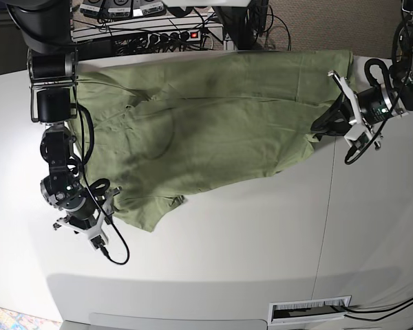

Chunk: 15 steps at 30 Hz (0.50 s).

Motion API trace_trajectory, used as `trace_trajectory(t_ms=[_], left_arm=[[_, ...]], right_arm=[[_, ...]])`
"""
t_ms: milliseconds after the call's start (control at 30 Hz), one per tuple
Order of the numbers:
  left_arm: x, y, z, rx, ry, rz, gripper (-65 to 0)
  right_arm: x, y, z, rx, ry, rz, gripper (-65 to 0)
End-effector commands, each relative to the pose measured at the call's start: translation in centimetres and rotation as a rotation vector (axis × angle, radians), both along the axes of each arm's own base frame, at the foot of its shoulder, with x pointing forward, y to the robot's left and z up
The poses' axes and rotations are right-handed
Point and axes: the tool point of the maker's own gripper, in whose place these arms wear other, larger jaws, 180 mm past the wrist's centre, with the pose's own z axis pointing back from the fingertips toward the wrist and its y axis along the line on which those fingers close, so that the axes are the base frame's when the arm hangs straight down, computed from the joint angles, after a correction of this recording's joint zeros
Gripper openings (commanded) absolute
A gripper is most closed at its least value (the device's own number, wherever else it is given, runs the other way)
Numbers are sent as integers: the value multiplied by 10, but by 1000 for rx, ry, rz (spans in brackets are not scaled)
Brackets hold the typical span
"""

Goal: Fold the T-shirt properly

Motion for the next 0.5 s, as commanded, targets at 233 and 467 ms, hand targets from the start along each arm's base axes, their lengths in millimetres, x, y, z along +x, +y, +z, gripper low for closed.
trace_trajectory(t_ms=[233, 467], left_arm=[[4, 0, 11, -13, -31, -10, -650], [4, 0, 12, -14, -32, -10, -650]], right_arm=[[21, -8, 30, -41, -115, 23, -426], [27, -23, 6, 3, -48, -33, -426]])
